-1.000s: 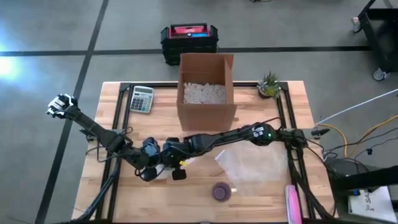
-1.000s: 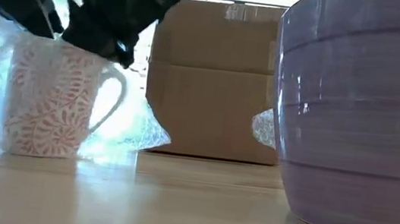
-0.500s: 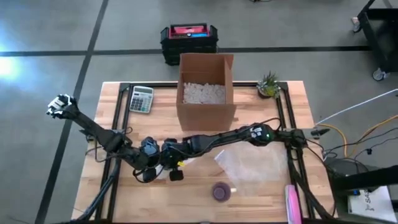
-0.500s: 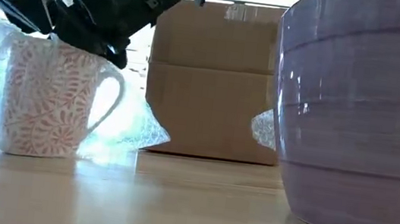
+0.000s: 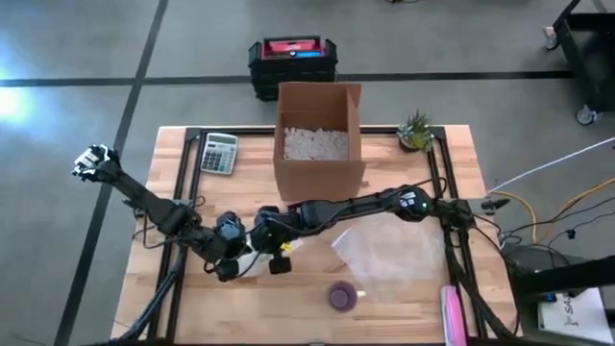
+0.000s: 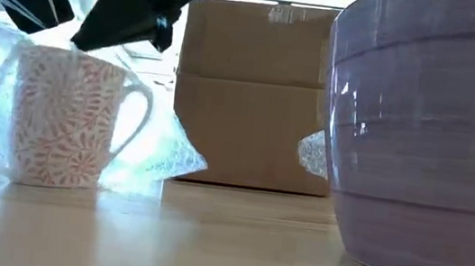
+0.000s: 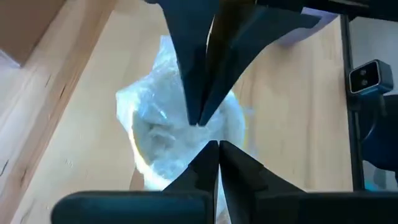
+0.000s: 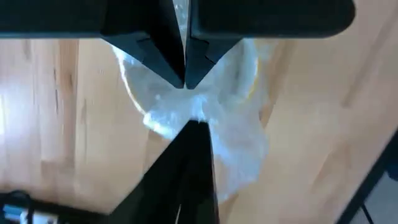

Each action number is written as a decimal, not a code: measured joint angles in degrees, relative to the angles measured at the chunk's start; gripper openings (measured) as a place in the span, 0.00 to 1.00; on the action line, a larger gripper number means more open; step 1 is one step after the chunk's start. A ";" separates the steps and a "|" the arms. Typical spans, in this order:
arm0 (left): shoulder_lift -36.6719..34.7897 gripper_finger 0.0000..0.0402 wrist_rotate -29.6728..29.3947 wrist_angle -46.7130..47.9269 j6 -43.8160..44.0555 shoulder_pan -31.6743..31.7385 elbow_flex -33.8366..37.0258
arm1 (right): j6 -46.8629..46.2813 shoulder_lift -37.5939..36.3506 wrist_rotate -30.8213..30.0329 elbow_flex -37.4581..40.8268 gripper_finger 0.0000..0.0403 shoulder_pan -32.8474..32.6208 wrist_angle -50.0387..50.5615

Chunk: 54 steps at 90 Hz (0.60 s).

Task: Wrap mug
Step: Wrap the yellow mug with bubble wrap

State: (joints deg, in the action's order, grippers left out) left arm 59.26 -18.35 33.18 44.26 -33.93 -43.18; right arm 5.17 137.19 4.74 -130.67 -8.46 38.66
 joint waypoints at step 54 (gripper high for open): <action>-7.04 0.00 -0.59 1.91 -0.08 0.00 0.06 | -1.58 5.07 2.76 0.42 0.00 -0.13 -4.90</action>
State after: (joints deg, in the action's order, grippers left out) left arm 52.22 -18.94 35.09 44.18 -33.93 -43.12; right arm 3.59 142.26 7.50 -130.25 -8.59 33.75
